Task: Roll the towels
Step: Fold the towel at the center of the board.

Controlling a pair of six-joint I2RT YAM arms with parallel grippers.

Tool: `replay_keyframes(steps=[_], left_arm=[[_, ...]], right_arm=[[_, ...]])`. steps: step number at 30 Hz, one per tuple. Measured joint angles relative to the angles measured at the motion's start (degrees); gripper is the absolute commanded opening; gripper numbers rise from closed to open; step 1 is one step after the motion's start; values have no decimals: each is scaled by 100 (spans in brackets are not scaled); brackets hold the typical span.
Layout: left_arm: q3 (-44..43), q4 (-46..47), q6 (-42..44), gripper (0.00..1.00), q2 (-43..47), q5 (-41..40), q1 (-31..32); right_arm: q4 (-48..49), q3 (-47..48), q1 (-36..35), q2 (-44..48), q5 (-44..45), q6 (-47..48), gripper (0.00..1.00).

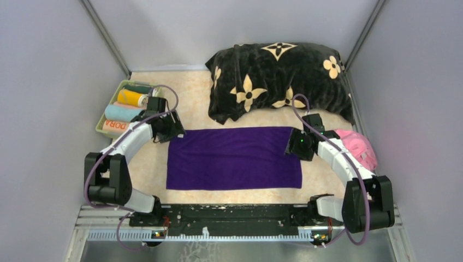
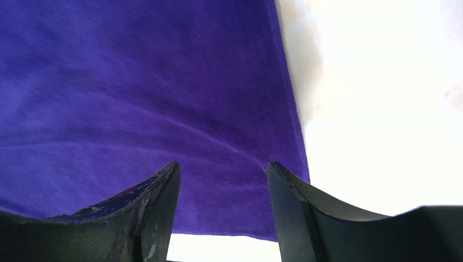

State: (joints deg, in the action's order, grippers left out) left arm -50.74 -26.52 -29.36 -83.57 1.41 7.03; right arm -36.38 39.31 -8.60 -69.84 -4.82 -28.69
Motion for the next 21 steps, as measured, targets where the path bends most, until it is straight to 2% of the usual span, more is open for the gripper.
replay_keyframes(steps=[4,8,17,21], left_arm=[[-981,-269,874,67,-232,-149,-44],[-1502,-330,1659,63,-660,-332,-83],[-1655,-378,2942,55,-1523,-339,-313],[-1836,-391,3309,44,-1729,-201,-385]], right_arm=[[166,413,2,175,-26,264,60],[455,461,2,417,-188,407,60],[850,337,0,743,-564,658,60],[981,286,2,870,-678,713,60]])
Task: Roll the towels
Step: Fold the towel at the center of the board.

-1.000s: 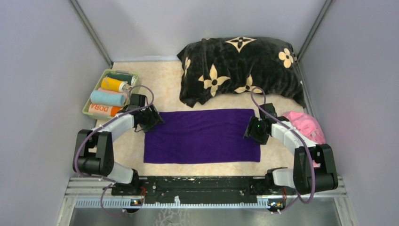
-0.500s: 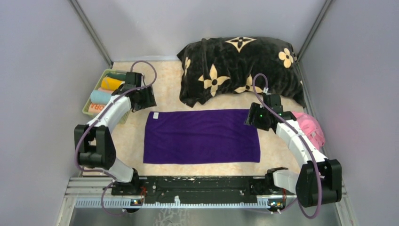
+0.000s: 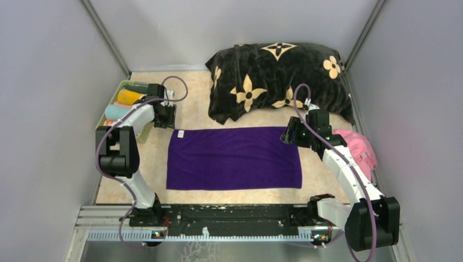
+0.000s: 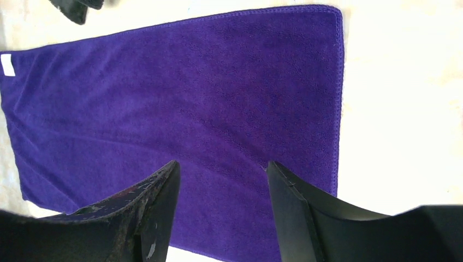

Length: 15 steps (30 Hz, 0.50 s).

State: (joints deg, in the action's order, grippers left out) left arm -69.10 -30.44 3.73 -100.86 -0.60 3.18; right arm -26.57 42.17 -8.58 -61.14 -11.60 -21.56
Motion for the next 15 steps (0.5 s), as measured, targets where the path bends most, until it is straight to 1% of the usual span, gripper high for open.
replay_keyframes(steps=[1,2,8,13,15], left_arm=[[-28,0,59,41,-44,39,-9],[-59,0,140,41,-109,79,-9],[-129,-85,382,39,-479,278,-9],[-151,-157,435,39,-505,433,-9],[-170,-166,457,37,-509,474,-9]], right_arm=[[48,-26,-2,28,-22,11,60],[70,-50,0,50,-42,20,60],[146,-216,0,173,-55,61,60],[170,-245,0,201,-57,83,60],[173,-245,-2,205,-57,94,60]])
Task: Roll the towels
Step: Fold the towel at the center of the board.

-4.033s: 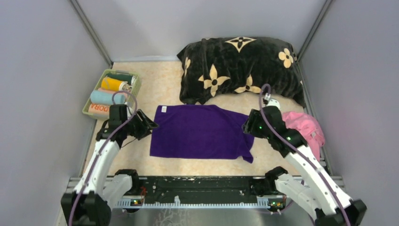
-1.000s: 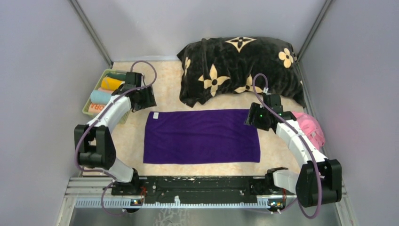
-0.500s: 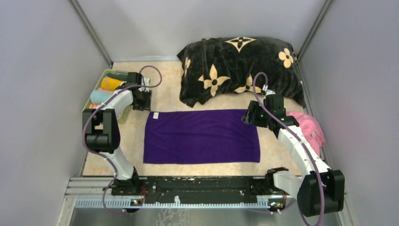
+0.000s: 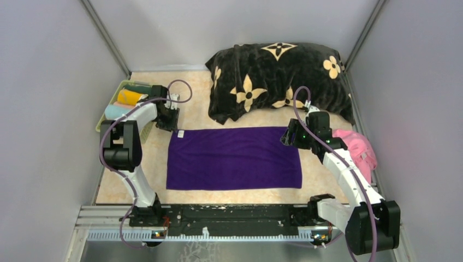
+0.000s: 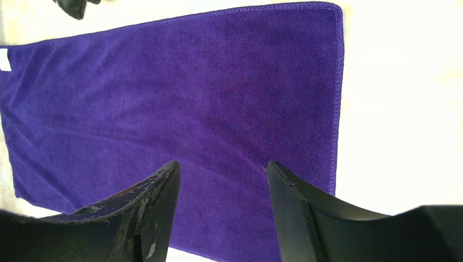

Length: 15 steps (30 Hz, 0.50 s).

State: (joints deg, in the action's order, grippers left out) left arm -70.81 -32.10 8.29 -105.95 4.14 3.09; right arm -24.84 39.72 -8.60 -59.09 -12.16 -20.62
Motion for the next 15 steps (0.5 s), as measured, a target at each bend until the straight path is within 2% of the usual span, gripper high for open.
replay_keyframes(steps=[15], left_arm=[[-356,-68,105,19,-372,164,0]], right_arm=[[-2,2,0,11,0,11,60]])
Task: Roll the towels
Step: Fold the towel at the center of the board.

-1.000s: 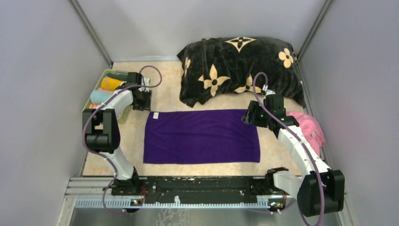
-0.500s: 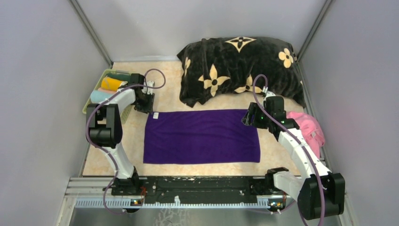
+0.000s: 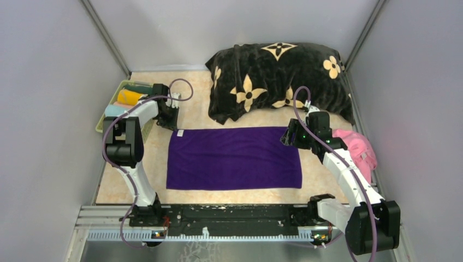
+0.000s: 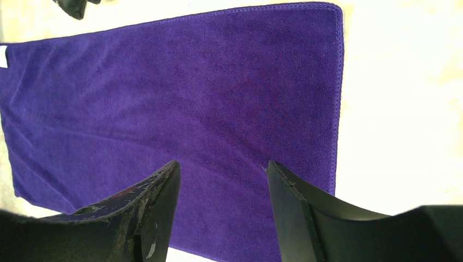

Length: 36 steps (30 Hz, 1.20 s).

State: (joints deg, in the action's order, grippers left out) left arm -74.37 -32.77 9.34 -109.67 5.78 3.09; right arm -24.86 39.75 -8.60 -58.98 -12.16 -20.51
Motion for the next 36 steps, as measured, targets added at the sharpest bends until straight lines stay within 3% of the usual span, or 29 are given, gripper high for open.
replay_keyframes(steps=[5,14,26,36], left_arm=[[-9,-31,13,0,-4,24,-2],[-7,-109,-52,0,92,31,-2],[83,94,-452,0,813,-483,-2],[79,55,-634,0,691,-577,2]], right_arm=[[-2,0,0,0,2,0,60],[-70,254,0,-278,17,70,60],[-763,2046,2,-2594,297,1263,61],[-466,2339,146,-3158,522,2981,41]])
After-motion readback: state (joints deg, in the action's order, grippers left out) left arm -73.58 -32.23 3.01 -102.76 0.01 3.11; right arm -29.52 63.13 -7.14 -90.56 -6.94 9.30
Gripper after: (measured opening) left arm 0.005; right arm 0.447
